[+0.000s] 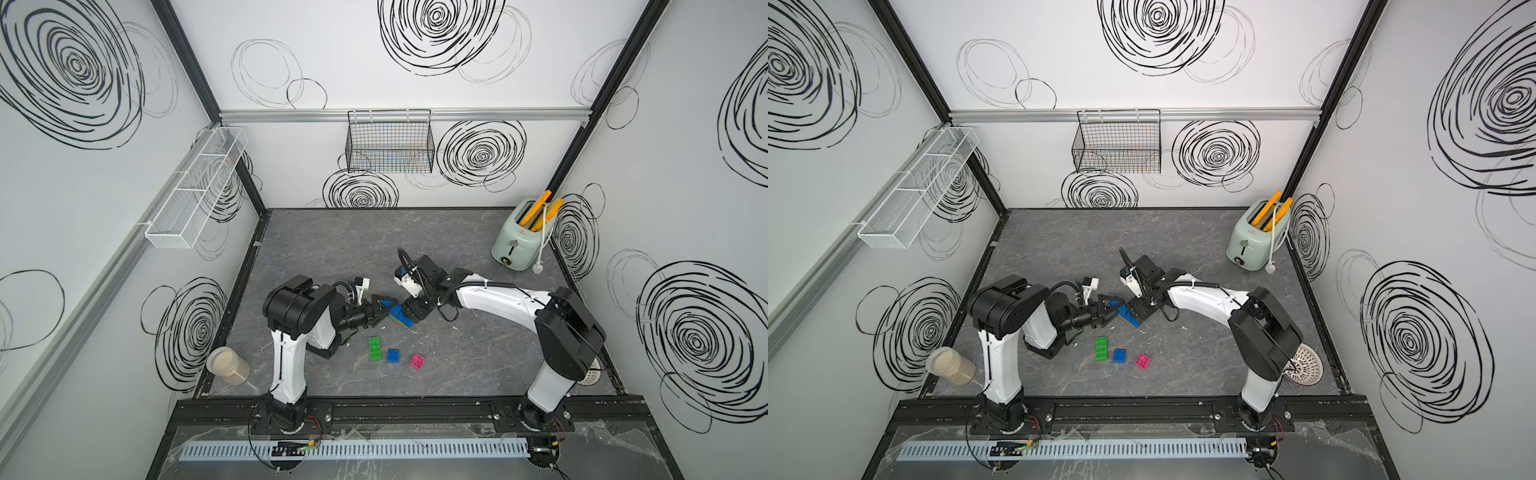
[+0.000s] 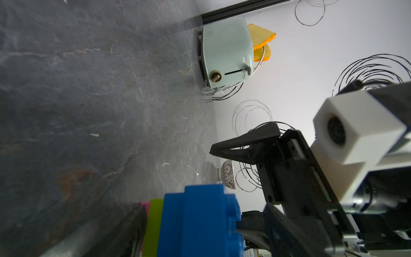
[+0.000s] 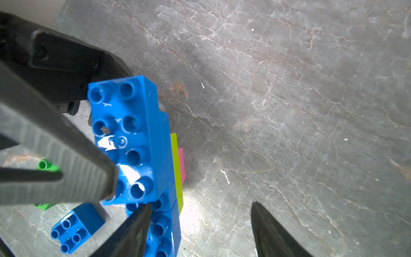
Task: Assemble a heart with lego
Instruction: Assemble the lego brick with the lego brick.
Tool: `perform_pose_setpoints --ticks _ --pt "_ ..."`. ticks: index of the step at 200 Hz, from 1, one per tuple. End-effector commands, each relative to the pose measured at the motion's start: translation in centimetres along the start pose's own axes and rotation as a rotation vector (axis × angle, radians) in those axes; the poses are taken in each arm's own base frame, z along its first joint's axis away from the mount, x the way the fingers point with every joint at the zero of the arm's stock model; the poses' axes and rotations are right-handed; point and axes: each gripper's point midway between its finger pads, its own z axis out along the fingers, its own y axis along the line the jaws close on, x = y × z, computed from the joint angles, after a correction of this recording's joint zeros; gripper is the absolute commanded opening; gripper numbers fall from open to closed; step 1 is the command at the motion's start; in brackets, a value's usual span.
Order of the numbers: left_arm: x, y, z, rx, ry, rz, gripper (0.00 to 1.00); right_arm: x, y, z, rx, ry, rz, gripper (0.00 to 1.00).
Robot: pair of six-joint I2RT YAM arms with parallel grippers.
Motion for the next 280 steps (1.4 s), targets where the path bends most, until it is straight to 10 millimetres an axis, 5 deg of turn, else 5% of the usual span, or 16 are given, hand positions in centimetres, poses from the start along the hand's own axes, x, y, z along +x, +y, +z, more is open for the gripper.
perform_pose_setpoints --ticks 1,72,114,188,280 --pt "1.1 2.4 -0.4 -0.095 0.013 -0.022 0.87 1.8 -0.5 1.5 0.024 0.076 -0.014 0.74" --pt "1.2 4.4 -0.7 -0.201 0.002 -0.059 0.87 2.1 -0.6 1.6 0.025 0.075 -0.007 0.74" --pt "1.7 3.7 -0.5 -0.126 0.006 -0.127 0.88 2.1 -0.6 1.7 0.024 0.076 -0.006 0.74" --pt "2.3 8.0 -1.2 -0.430 0.047 -0.113 0.90 1.7 -0.8 1.6 0.036 0.065 -0.010 0.74" --pt "3.0 5.2 -0.5 -0.342 0.064 -0.277 0.91 1.8 -0.8 2.1 0.038 0.062 -0.019 0.74"
